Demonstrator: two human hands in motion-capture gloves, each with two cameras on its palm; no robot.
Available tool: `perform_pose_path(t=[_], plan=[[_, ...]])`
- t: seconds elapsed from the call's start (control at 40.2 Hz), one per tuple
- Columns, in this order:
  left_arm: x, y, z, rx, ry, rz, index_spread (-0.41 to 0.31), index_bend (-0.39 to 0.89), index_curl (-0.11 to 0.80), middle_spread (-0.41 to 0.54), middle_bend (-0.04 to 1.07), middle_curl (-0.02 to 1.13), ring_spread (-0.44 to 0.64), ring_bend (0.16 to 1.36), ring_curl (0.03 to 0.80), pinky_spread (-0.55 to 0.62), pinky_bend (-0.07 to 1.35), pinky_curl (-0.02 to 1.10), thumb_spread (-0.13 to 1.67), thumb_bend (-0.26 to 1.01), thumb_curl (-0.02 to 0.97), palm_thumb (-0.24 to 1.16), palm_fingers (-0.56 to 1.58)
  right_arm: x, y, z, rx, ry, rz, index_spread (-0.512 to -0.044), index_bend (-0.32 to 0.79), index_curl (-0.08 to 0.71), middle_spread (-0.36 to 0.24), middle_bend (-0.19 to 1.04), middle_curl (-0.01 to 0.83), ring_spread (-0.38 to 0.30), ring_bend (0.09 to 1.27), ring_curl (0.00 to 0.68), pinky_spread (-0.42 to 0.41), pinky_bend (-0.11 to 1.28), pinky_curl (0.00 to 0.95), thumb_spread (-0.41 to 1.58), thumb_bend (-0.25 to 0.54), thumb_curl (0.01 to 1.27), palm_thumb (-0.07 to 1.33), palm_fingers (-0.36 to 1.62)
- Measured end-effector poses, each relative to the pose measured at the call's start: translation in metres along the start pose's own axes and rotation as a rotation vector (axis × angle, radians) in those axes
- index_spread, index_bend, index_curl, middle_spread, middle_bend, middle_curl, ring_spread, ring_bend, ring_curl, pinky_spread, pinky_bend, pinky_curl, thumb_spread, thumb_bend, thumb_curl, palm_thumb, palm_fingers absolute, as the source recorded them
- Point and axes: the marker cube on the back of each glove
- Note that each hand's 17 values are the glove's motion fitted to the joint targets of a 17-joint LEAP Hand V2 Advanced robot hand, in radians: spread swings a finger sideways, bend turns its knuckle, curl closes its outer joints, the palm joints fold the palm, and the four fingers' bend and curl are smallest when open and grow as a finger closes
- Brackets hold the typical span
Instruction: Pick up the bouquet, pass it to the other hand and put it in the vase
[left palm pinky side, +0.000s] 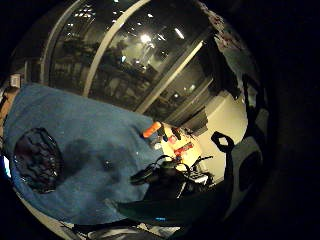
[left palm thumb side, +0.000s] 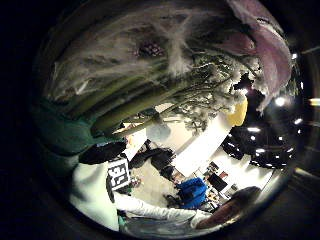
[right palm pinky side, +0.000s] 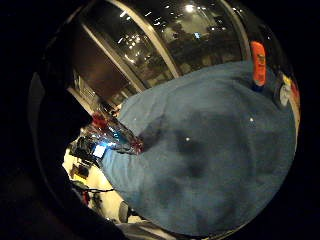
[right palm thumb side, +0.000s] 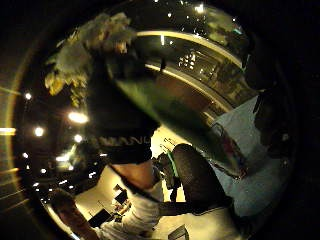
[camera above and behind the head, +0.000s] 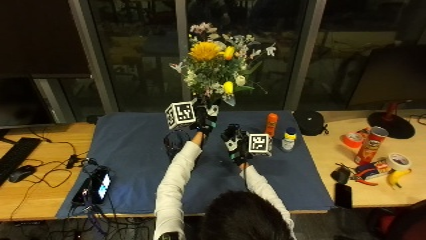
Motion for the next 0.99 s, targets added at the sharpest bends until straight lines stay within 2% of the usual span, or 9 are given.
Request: perform_pose_path(t=[0.05,0.124,0.174,0.249,0.423,0.522,0.671,0.77,0.994], plan=[[0.003,-0.013,-0.014,0.021,-0.019,0.014,-0.297,0.29,0.459,-0.364,0.78,0.59,-0.38,0.90,0.495,-0.42,0.68,0.49,0.93,-0.02,0.453,0.77,1.40,0.007,-0.008,-0.016,-0.010,0.022,0.021,-0.250,0.04,0.410,-0.157,0.57,0.518,-0.195,0.81,0.450,-0.265,0.70,0.424,1.00,-0.097,0.39,0.58,1.10],[0.008,-0.027,-0.032,0.052,-0.047,0.031,-0.302,0.29,0.473,-0.366,0.79,0.60,-0.39,0.91,0.496,-0.43,0.69,0.49,0.93,-0.02,0.456,0.77,1.39,0.007,-0.019,-0.030,-0.053,-0.024,-0.048,-0.250,0.05,0.381,-0.169,0.52,0.500,-0.184,0.78,0.438,-0.220,0.67,0.412,1.01,-0.071,0.37,0.52,1.07],[0.012,-0.035,-0.044,0.071,-0.063,0.038,-0.304,0.29,0.481,-0.367,0.79,0.60,-0.39,0.91,0.496,-0.43,0.69,0.49,0.93,-0.02,0.460,0.77,1.39,0.013,-0.024,-0.037,-0.099,-0.016,-0.036,-0.251,0.06,0.367,-0.178,0.50,0.493,-0.177,0.74,0.426,-0.178,0.64,0.403,1.02,-0.062,0.37,0.49,1.01],[0.015,-0.047,-0.060,0.097,-0.077,0.050,-0.309,0.29,0.494,-0.369,0.79,0.60,-0.39,0.91,0.496,-0.43,0.70,0.49,0.92,-0.02,0.464,0.78,1.39,0.024,-0.027,-0.049,-0.147,0.093,0.073,-0.254,0.10,0.373,-0.170,0.49,0.490,-0.161,0.69,0.429,-0.107,0.51,0.392,1.03,-0.050,0.36,0.46,0.81],[0.005,-0.074,-0.094,0.176,-0.128,0.061,-0.315,0.28,0.517,-0.370,0.80,0.60,-0.39,0.92,0.494,-0.43,0.71,0.49,0.91,-0.03,0.474,0.78,1.38,0.023,-0.037,-0.073,-0.177,0.220,0.135,-0.281,0.05,0.313,-0.117,0.41,0.454,-0.108,0.55,0.383,0.011,0.49,0.369,1.05,-0.042,0.35,0.41,0.49],[-0.010,-0.079,-0.104,0.203,-0.125,0.010,-0.316,0.27,0.528,-0.373,0.80,0.60,-0.39,0.92,0.494,-0.43,0.71,0.49,0.90,-0.03,0.481,0.78,1.38,0.018,-0.043,-0.081,-0.182,0.222,0.163,-0.306,0.05,0.271,-0.089,0.39,0.437,-0.080,0.53,0.364,0.062,0.49,0.357,1.04,-0.048,0.34,0.36,0.41],[-0.028,-0.082,-0.112,0.222,-0.073,-0.024,-0.318,0.25,0.544,-0.369,0.80,0.59,-0.38,0.92,0.493,-0.43,0.71,0.49,0.88,-0.03,0.490,0.78,1.38,0.021,-0.052,-0.087,-0.194,0.226,0.181,-0.335,0.07,0.232,-0.067,0.33,0.412,-0.041,0.51,0.346,0.117,0.51,0.350,1.04,-0.041,0.33,0.33,0.33],[-0.040,-0.082,-0.116,0.224,-0.056,-0.015,-0.317,0.25,0.554,-0.367,0.80,0.59,-0.38,0.92,0.492,-0.43,0.72,0.49,0.88,-0.03,0.496,0.78,1.37,0.012,-0.055,-0.091,-0.184,0.234,0.182,-0.348,0.08,0.216,-0.040,0.31,0.399,-0.021,0.51,0.340,0.141,0.52,0.349,1.04,-0.036,0.33,0.31,0.29],[-0.072,-0.073,-0.109,0.198,-0.048,0.011,-0.316,0.24,0.572,-0.371,0.79,0.59,-0.38,0.91,0.487,-0.43,0.71,0.48,0.86,-0.03,0.507,0.78,1.36,0.009,-0.056,-0.090,-0.221,0.187,0.256,-0.367,0.08,0.189,-0.022,0.31,0.392,0.003,0.50,0.332,0.168,0.52,0.344,1.04,-0.029,0.33,0.30,0.26]])
